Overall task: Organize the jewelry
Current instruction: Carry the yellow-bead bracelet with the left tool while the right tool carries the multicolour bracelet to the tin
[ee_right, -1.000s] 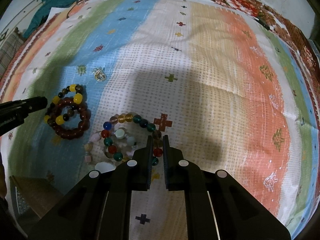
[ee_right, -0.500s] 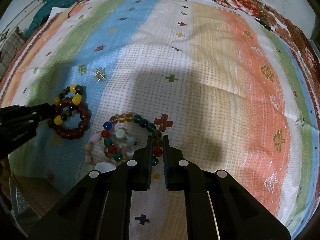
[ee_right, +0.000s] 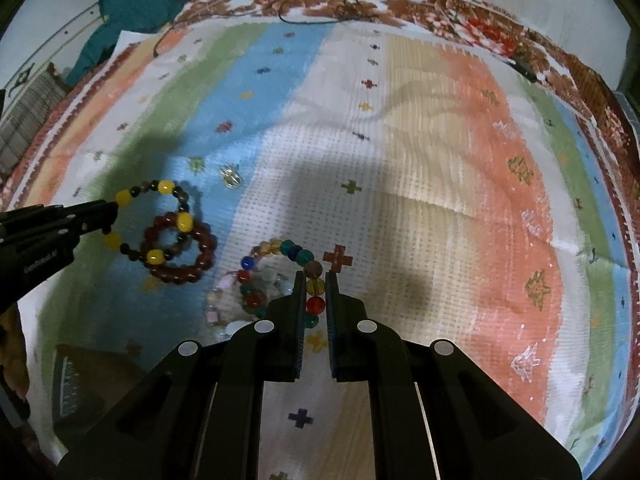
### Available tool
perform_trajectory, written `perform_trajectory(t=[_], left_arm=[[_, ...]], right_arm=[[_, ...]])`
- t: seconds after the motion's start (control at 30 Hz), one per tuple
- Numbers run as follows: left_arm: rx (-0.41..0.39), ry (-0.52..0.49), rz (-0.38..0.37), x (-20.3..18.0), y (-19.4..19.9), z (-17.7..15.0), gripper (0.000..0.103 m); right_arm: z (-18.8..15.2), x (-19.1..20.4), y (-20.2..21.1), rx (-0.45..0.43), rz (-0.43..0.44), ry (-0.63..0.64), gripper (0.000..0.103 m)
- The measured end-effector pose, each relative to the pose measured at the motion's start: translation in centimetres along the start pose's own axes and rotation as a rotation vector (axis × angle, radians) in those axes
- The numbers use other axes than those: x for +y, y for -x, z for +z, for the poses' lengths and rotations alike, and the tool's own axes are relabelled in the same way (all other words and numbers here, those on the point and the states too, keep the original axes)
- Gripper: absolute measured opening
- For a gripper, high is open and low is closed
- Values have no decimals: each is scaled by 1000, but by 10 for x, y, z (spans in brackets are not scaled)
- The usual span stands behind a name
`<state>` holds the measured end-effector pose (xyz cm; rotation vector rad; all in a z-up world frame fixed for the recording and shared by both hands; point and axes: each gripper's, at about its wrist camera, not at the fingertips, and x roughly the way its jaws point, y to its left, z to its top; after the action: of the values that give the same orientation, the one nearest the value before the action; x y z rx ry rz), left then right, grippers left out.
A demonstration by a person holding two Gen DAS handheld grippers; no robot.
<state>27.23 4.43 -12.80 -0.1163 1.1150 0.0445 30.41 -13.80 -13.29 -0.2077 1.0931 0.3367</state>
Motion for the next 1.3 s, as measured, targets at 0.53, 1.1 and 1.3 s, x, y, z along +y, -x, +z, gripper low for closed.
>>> perform_trajectory(t=[0.53, 1.1, 1.3], left_arm=[[-112, -36, -48, -25, 54, -1, 9], [-136, -60, -47, -28, 84, -17, 10], [-145, -90, -47, -37, 100, -25, 10]], right_arm=[[-7, 8, 37, -60, 23, -3, 10], [-18, 17, 75, -120, 30, -3, 10], [-23, 24, 89, -143, 39, 16, 10]])
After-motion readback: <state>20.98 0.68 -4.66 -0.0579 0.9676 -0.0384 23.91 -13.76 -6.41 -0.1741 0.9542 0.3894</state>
